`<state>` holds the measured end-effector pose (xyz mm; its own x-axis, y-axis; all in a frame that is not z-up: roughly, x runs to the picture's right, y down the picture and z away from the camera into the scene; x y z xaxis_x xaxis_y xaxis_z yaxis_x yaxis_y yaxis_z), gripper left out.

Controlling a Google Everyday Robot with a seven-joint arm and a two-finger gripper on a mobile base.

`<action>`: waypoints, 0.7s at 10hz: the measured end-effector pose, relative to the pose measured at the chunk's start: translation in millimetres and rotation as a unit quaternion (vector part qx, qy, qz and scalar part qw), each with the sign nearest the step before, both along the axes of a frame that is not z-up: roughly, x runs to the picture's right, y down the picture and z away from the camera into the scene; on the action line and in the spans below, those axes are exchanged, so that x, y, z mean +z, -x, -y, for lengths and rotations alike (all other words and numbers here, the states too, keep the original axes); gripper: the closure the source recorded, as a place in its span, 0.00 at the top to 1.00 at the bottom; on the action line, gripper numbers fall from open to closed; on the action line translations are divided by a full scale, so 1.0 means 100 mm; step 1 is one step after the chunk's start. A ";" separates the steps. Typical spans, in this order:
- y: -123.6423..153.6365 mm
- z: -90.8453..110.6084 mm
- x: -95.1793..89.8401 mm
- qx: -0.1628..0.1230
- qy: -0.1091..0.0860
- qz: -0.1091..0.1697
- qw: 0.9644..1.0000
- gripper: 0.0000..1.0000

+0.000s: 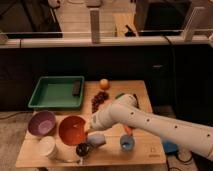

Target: Stack bowls on top of each other

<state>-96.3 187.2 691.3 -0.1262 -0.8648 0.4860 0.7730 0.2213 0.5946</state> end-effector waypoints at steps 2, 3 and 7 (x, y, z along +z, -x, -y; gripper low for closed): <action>0.10 0.14 0.00 -0.001 -0.001 -0.001 1.000 0.00; 0.12 0.27 0.03 -0.001 -0.001 -0.003 1.000 0.00; 0.28 0.92 0.22 -0.011 -0.003 -0.010 1.000 0.00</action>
<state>-124.0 94.8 713.4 -0.1355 -0.8645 0.4841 0.7900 0.2006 0.5794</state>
